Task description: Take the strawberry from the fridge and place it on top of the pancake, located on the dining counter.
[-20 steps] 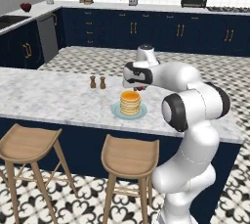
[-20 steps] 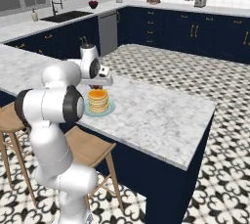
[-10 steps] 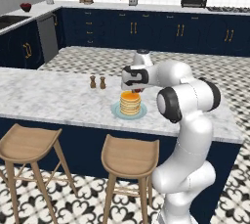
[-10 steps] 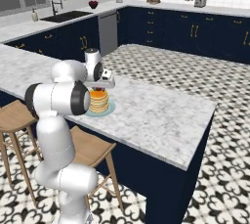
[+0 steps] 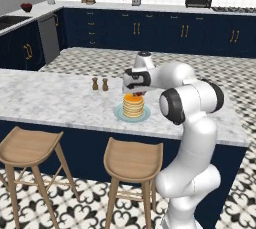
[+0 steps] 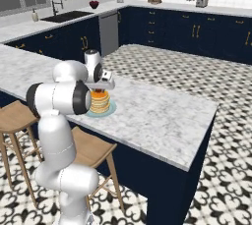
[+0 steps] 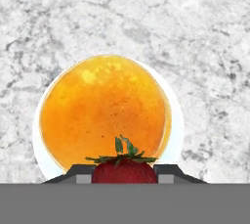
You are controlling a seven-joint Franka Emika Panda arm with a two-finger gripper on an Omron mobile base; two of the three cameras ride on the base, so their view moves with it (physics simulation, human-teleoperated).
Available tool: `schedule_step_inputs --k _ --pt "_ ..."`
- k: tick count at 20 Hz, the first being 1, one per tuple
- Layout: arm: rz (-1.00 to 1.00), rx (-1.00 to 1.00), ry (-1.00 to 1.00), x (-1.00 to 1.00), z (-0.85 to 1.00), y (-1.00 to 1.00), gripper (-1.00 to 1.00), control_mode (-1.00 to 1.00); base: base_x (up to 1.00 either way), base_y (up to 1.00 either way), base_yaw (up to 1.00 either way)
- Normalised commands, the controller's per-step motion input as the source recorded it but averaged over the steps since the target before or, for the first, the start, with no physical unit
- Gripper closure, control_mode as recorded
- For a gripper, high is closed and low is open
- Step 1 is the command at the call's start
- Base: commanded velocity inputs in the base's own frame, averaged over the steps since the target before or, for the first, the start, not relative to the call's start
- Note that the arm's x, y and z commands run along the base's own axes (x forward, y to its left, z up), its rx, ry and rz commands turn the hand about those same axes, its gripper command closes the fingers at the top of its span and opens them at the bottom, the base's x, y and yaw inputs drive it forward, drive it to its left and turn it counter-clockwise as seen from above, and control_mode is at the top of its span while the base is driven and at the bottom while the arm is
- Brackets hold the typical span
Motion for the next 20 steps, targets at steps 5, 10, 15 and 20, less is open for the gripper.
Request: schedule_step_inputs --k 5,10,15,20 --pt "0.0 0.0 0.0 0.18 -0.19 0.06 1.0 -1.0 0.0 0.0 0.0" --pt "0.0 0.0 0.0 0.1 -0.16 0.05 1.0 -1.0 0.0 0.0 0.0" --pt "0.0 0.0 0.0 0.0 -0.18 0.0 1.0 -1.0 0.0 0.0 0.0" --pt "0.0 0.0 0.02 0.0 -0.22 0.0 -1.0 -1.0 0.0 0.0 0.0"
